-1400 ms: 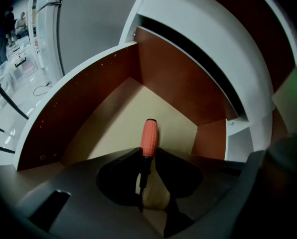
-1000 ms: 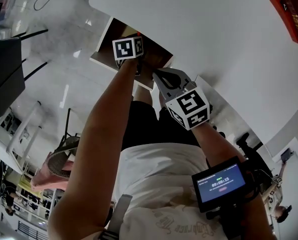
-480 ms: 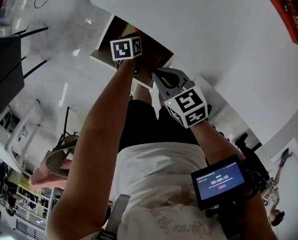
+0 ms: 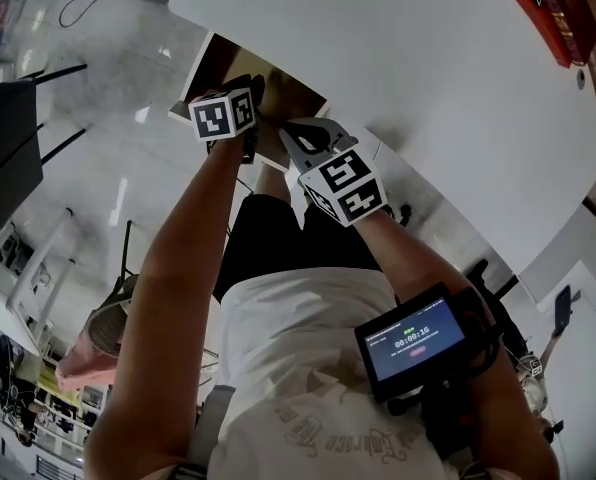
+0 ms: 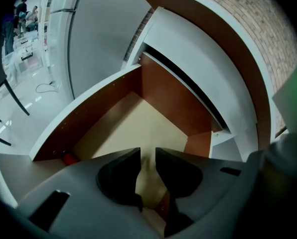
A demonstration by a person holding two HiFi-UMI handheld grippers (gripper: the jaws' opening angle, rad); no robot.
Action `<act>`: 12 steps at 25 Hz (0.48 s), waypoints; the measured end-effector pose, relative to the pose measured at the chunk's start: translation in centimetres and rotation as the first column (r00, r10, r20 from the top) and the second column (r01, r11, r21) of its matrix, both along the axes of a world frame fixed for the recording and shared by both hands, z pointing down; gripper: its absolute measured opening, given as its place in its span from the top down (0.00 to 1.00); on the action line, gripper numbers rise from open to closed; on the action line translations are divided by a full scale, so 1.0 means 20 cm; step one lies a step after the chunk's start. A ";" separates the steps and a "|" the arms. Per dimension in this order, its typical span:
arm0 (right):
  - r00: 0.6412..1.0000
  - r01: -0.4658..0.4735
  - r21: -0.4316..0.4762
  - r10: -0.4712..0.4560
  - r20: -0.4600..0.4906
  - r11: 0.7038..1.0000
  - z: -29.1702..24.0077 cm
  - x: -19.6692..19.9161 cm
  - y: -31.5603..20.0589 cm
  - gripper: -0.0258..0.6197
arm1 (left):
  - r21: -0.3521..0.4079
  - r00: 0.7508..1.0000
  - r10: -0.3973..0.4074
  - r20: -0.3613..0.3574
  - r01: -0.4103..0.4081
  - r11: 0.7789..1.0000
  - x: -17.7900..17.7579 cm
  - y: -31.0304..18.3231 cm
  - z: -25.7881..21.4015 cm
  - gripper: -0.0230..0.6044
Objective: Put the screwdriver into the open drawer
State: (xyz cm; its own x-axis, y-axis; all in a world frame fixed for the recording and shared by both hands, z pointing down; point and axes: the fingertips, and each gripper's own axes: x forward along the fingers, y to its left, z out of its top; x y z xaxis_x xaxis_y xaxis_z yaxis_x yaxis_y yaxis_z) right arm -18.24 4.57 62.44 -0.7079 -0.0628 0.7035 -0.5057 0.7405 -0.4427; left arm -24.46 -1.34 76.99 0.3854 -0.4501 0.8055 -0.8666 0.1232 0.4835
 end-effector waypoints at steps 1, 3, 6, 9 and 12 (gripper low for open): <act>1.000 -0.001 0.002 0.001 0.000 1.000 -0.01 0.00 0.00 0.93 | 0.001 1.000 -0.002 -0.002 0.002 1.000 0.00 0.01 -0.02 0.80; 1.000 -0.005 0.007 0.005 -0.001 1.000 -0.02 0.00 -0.01 0.93 | 0.012 1.000 -0.004 -0.006 0.004 1.000 0.00 0.04 -0.07 0.81; 1.000 -0.012 0.016 0.012 -0.002 1.000 -0.05 0.00 -0.02 0.93 | 0.032 1.000 0.000 -0.016 0.001 0.999 0.01 0.07 -0.16 0.84; 1.000 -0.014 0.029 0.015 -0.004 0.999 -0.09 0.00 -0.03 0.93 | 0.065 1.000 -0.002 -0.030 0.004 0.998 0.00 0.09 -0.27 0.86; 1.000 -0.014 0.045 0.014 -0.002 0.999 -0.13 0.00 -0.05 0.93 | 0.093 1.000 -0.009 -0.030 0.012 0.996 -0.01 0.10 -0.36 0.89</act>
State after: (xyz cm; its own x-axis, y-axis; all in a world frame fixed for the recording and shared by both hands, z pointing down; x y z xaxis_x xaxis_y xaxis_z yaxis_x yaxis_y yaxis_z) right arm -18.26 3.57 59.74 -0.7052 -0.1045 0.7013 -0.5173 0.7522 -0.4081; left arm -24.69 0.74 69.84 0.4030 -0.5267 0.7485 -0.8509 0.0857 0.5183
